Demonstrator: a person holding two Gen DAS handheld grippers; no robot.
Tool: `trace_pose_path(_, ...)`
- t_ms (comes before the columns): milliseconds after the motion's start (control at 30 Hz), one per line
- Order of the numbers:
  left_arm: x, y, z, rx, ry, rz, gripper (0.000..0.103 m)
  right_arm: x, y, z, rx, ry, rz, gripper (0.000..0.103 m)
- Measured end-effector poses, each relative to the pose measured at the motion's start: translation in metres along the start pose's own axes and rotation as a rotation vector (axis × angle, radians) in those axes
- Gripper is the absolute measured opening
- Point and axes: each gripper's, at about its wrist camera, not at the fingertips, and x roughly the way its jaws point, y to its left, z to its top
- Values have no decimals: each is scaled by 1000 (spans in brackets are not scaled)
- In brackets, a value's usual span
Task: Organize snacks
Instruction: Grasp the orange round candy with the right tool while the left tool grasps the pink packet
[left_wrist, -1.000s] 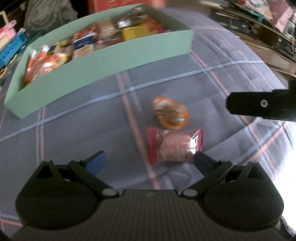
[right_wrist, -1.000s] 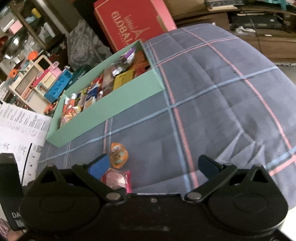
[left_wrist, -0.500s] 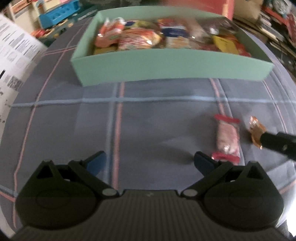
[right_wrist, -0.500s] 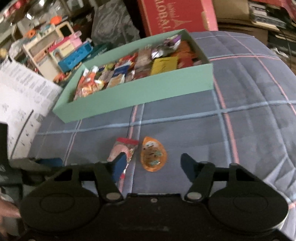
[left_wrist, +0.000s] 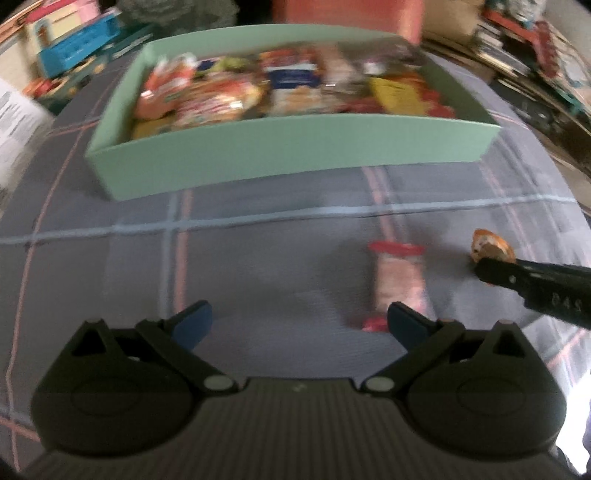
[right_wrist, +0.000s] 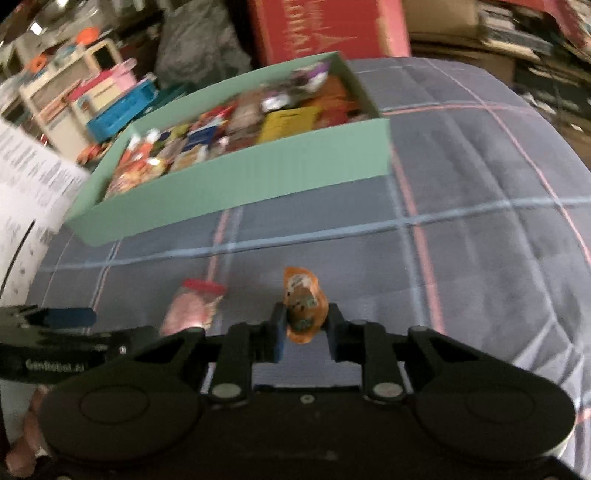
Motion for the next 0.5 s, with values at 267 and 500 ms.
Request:
trace_pose_path(267, 13, -38, 7, 71, 9, -59, 96, -1, -14, -3, 33, -15, -1, 22)
trace_pose_path(500, 12, -58, 6, 188, -35, -23, 37, -7, -18, -7, 50, -16, 5, 22)
